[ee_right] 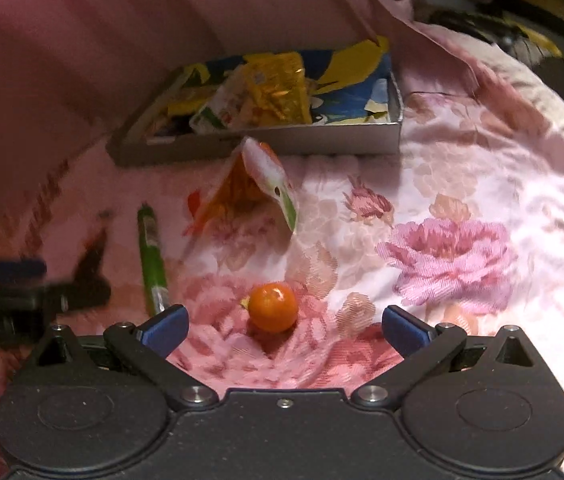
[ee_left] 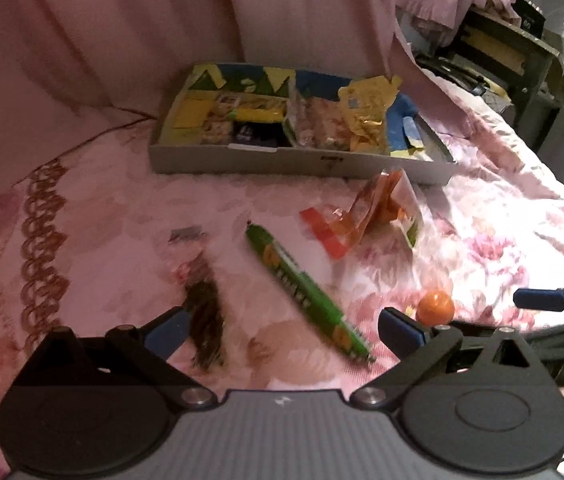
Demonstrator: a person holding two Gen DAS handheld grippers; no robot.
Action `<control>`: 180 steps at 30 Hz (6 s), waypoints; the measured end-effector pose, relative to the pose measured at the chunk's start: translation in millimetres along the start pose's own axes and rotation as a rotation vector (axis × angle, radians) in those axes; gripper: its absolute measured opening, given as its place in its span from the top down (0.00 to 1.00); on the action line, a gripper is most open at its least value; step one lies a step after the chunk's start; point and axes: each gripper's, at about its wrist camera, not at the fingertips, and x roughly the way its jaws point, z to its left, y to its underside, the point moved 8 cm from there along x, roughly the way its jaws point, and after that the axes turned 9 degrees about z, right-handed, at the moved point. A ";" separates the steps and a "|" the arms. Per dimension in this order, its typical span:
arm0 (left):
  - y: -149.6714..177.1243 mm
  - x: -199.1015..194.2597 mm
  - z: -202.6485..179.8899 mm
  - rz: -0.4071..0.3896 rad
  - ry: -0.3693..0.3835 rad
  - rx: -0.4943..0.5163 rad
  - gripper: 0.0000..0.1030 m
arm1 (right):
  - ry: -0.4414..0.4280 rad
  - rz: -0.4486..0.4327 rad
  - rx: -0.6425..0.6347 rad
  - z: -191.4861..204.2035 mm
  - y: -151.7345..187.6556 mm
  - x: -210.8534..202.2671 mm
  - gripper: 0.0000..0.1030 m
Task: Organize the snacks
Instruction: 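Grasp the orange mandarin with the right gripper while the left grasps the green tube, then lift the mandarin with the right gripper while the left lifts the green tube, then carry the mandarin and green tube into the box and open both grippers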
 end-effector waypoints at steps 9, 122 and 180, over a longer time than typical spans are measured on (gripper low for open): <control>-8.5 20.5 2.3 -0.002 0.085 -0.047 0.01 | 0.129 -0.026 -0.148 14.5 -5.5 18.3 0.06; -1.2 51.4 -2.0 0.144 0.162 -0.207 0.81 | 0.099 -0.050 -0.225 43.0 -10.7 34.3 0.65; -178.7 93.9 -20.6 -0.182 0.046 -0.058 0.82 | 0.138 -0.280 0.085 -52.4 -152.9 72.3 0.65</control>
